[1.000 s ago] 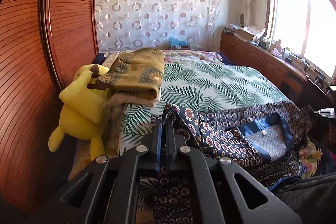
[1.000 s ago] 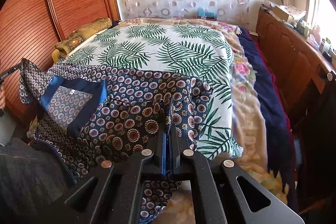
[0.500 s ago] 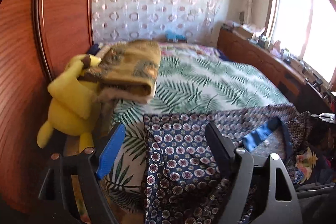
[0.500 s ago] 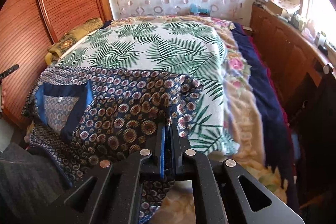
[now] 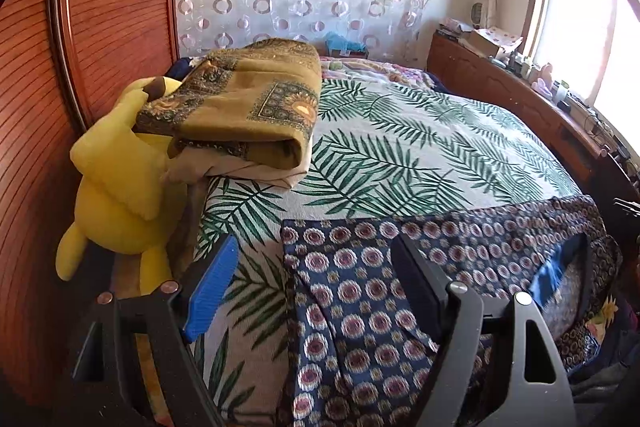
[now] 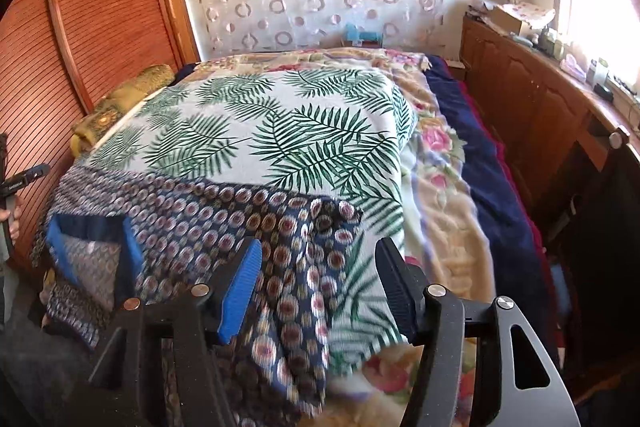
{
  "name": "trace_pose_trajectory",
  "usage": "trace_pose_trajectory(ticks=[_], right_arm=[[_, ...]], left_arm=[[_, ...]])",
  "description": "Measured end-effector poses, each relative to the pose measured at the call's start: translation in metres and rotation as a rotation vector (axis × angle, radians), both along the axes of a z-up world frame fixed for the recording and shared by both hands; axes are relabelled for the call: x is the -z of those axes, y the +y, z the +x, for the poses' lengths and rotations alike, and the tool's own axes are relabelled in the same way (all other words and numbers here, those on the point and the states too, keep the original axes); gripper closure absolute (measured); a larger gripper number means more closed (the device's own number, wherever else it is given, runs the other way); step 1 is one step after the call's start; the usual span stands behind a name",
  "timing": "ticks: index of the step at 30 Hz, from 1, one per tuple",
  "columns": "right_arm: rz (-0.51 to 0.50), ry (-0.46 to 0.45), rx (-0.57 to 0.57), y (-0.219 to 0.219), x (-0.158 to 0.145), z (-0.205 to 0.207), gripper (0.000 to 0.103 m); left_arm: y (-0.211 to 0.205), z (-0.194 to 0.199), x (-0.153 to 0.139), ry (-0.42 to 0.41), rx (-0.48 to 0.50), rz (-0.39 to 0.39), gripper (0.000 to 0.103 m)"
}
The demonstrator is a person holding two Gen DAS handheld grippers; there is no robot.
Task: Fold small clothes
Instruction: 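Open the left gripper, then the right, releasing the folded shirt, then grasp the navy shirt edge with both grippers and lift it up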
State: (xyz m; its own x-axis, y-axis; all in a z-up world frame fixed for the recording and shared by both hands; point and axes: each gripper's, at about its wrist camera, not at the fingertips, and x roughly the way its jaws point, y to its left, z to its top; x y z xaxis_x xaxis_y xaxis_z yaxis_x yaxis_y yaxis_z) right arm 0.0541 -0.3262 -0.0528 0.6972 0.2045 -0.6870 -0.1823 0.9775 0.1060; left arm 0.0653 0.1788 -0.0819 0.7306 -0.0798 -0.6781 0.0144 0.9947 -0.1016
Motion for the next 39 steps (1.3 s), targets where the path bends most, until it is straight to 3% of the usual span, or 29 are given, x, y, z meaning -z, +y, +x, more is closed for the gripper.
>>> trace_pose_trajectory(ticks=[9, 17, 24, 26, 28, 29, 30, 32, 34, 39], right_arm=[[-0.01, 0.061, 0.015, 0.014, 0.036, 0.059, 0.042], [-0.036, 0.091, 0.0, 0.015, 0.046, 0.075, 0.042], [-0.06, 0.076, 0.025, 0.016, 0.048, 0.077, 0.042], [-0.065, 0.071, 0.022, 0.017, 0.049, 0.075, 0.042], [-0.07, 0.071, 0.007, 0.02, 0.049, 0.072, 0.042], [-0.072, 0.071, -0.004, 0.021, 0.049, 0.071, 0.047], [-0.079, 0.068, -0.015, 0.024, 0.049, 0.069, 0.052], [-0.075, 0.071, -0.046, 0.029, 0.048, 0.065, 0.079], [-0.068, 0.077, -0.072, 0.034, 0.048, 0.062, 0.091], [-0.058, 0.042, -0.102, 0.037, 0.037, 0.048, 0.098]], left_arm=[[0.001, 0.026, 0.016, 0.056, -0.012, 0.05, 0.024], [0.007, 0.039, 0.042, 0.151, -0.034, 0.064, 0.024], [0.007, 0.036, 0.047, 0.15, -0.017, 0.038, 0.025], [0.005, 0.034, 0.046, 0.14, -0.003, 0.042, 0.038], [0.0, 0.033, 0.043, 0.138, 0.017, 0.036, 0.056], [-0.001, 0.033, 0.043, 0.139, 0.024, 0.031, 0.061], [-0.002, 0.033, 0.043, 0.14, 0.035, 0.027, 0.068], [-0.006, 0.033, 0.042, 0.142, 0.048, 0.033, 0.075], [-0.01, 0.033, 0.042, 0.145, 0.075, 0.026, 0.089], [-0.017, 0.023, 0.03, 0.122, 0.099, 0.012, 0.096]])
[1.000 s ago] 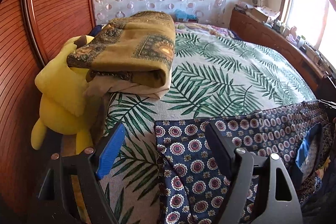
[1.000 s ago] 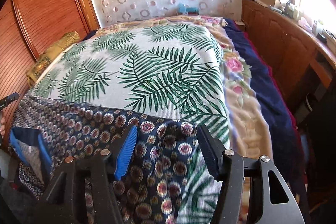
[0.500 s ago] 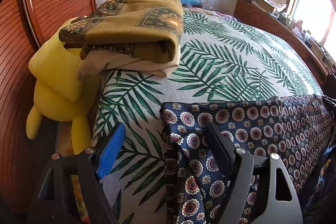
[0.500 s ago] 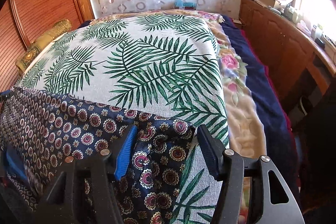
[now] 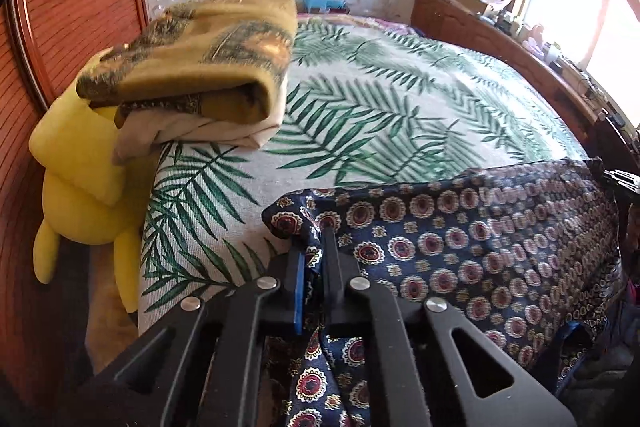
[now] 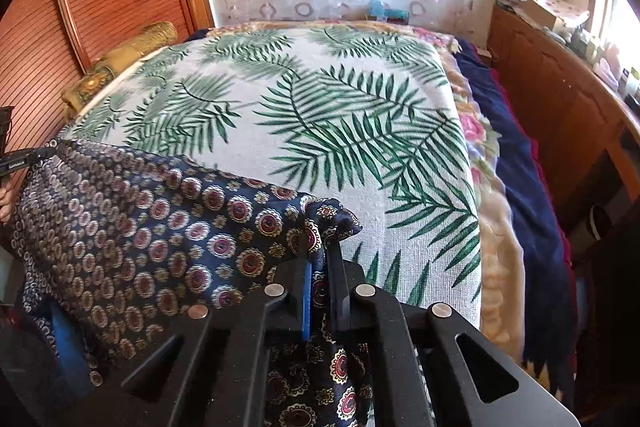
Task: Fold small clothes
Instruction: 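Grasp the navy shirt edge with both grippers and lift it up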
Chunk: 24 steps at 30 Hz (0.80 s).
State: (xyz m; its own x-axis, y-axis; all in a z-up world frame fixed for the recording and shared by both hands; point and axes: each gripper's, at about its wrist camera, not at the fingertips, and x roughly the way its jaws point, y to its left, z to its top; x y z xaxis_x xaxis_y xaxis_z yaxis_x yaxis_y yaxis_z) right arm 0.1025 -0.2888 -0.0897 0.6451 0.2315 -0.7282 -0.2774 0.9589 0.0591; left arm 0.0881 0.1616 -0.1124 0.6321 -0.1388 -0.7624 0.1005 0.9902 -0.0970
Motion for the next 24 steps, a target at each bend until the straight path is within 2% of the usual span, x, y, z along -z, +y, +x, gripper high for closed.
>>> trace_pose_trajectory(ticks=[4, 11, 15, 18, 19, 23, 24], right_arm=[[0.001, -0.071, -0.006, -0.001, -0.033, -0.022, 0.099], [-0.015, -0.271, -0.01, -0.001, -0.12, -0.061, 0.099], [-0.024, -0.376, -0.013, -0.003, -0.171, -0.072, 0.099], [-0.034, -0.43, -0.004, -0.005, -0.201, -0.063, 0.099], [-0.036, -0.442, 0.001, -0.005, -0.21, -0.055, 0.099], [-0.089, -0.452, 0.051, 0.001, -0.228, 0.005, 0.099], [-0.099, -0.447, 0.077, 0.003, -0.225, 0.024, 0.099]], left_arm=[[-0.004, -0.021, -0.032, -0.087, -0.023, -0.025, 0.097], [-0.014, -0.061, -0.123, -0.303, -0.002, -0.042, 0.097], [-0.012, -0.064, -0.174, -0.412, -0.004, -0.027, 0.097], [-0.006, -0.042, -0.198, -0.451, -0.022, -0.001, 0.097], [-0.004, -0.024, -0.207, -0.45, -0.032, 0.004, 0.097], [-0.001, 0.043, -0.216, -0.442, -0.077, 0.081, 0.097], [-0.001, 0.059, -0.214, -0.442, -0.085, 0.072, 0.097]])
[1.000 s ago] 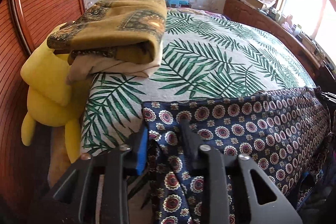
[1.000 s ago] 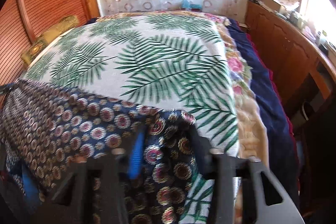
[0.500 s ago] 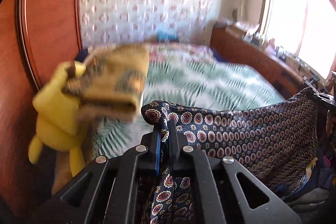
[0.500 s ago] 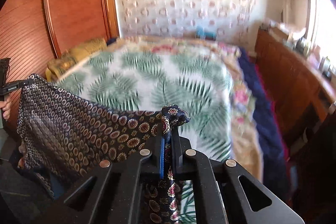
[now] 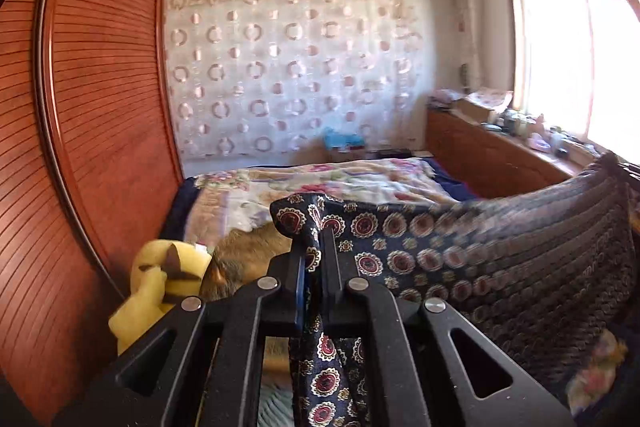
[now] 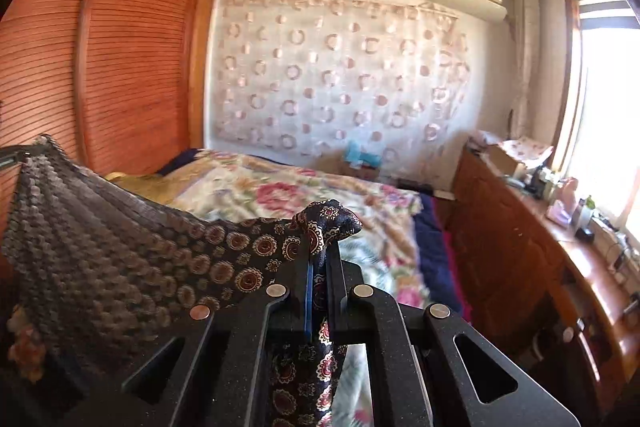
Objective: Fold small clothes
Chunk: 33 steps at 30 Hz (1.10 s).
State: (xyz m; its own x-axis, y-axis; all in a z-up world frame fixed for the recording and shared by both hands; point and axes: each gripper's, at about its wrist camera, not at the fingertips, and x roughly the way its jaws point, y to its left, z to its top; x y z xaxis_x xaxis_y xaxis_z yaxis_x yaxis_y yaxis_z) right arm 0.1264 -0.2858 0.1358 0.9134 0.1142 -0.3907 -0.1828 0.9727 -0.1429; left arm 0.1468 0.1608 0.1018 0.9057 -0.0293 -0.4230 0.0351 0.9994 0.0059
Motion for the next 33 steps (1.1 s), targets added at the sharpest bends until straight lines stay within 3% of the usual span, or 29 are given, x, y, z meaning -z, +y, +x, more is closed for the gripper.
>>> trace_pose_trajectory(ticks=[2, 3, 5, 6, 8, 13, 17, 25, 33], right_arm=[[0.019, 0.02, 0.055, 0.004, 0.012, 0.04, 0.098], [0.016, 0.047, 0.084, 0.012, 0.021, 0.06, 0.096], [-0.018, 0.114, 0.141, 0.027, 0.041, 0.093, 0.075], [-0.029, 0.152, 0.164, 0.03, 0.054, 0.107, 0.07], [-0.021, 0.206, 0.189, 0.034, 0.076, 0.126, 0.052], [0.032, 0.273, 0.185, 0.035, 0.105, 0.136, 0.048], [0.036, 0.307, 0.136, 0.027, 0.118, 0.122, 0.048], [0.104, 0.369, 0.073, -0.025, 0.131, 0.044, 0.048], [0.164, 0.424, 0.166, -0.071, 0.131, 0.014, 0.048]], left_arm=[[0.004, 0.037, 0.012, -0.007, 0.02, -0.031, 0.096], [0.004, 0.048, 0.017, 0.007, 0.032, -0.035, 0.091], [0.007, 0.077, 0.038, 0.077, 0.015, -0.02, 0.083], [0.01, 0.087, 0.049, 0.111, 0.022, -0.032, 0.078], [0.012, 0.09, 0.064, 0.138, 0.022, -0.042, 0.061], [0.008, 0.068, 0.101, 0.186, 0.052, -0.051, 0.031], [-0.001, 0.047, 0.125, 0.228, 0.102, -0.072, 0.031], [-0.025, 0.002, 0.163, 0.268, 0.124, -0.094, 0.031], [-0.043, -0.007, 0.193, 0.31, 0.128, -0.062, 0.031]])
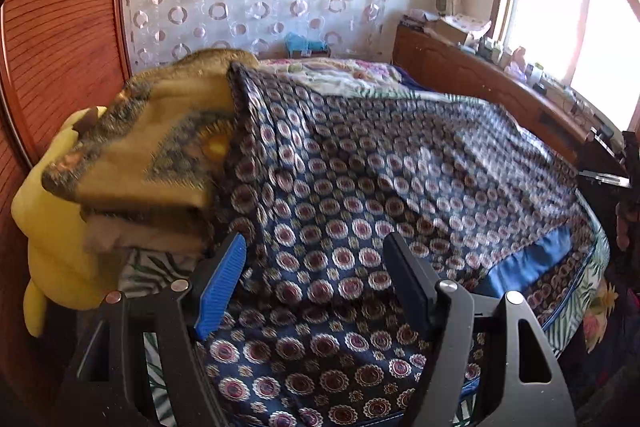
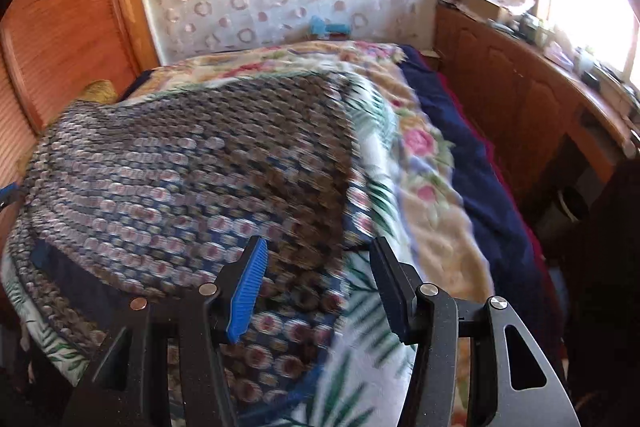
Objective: Fold small clothes
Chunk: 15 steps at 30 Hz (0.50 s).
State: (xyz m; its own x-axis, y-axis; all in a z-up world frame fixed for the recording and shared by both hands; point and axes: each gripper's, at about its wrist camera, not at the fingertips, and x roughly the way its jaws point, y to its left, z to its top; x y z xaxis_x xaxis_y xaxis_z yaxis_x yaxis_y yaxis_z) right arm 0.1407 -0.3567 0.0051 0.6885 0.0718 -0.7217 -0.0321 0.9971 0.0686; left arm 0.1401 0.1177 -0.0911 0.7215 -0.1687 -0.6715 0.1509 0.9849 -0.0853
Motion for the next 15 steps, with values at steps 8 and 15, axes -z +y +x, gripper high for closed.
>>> trace_pose_trajectory(ticks=[8, 15], right_arm=[[0.016, 0.005, 0.057, -0.003, -0.002, 0.014, 0.052], [0.009, -0.018, 0.086, 0.001, 0.002, 0.015, 0.099]], left_arm=[[-0.016, 0.007, 0.025, 0.062, 0.018, 0.072, 0.031], [-0.021, 0.012, 0.037, 0.095, 0.018, 0.109, 0.03]])
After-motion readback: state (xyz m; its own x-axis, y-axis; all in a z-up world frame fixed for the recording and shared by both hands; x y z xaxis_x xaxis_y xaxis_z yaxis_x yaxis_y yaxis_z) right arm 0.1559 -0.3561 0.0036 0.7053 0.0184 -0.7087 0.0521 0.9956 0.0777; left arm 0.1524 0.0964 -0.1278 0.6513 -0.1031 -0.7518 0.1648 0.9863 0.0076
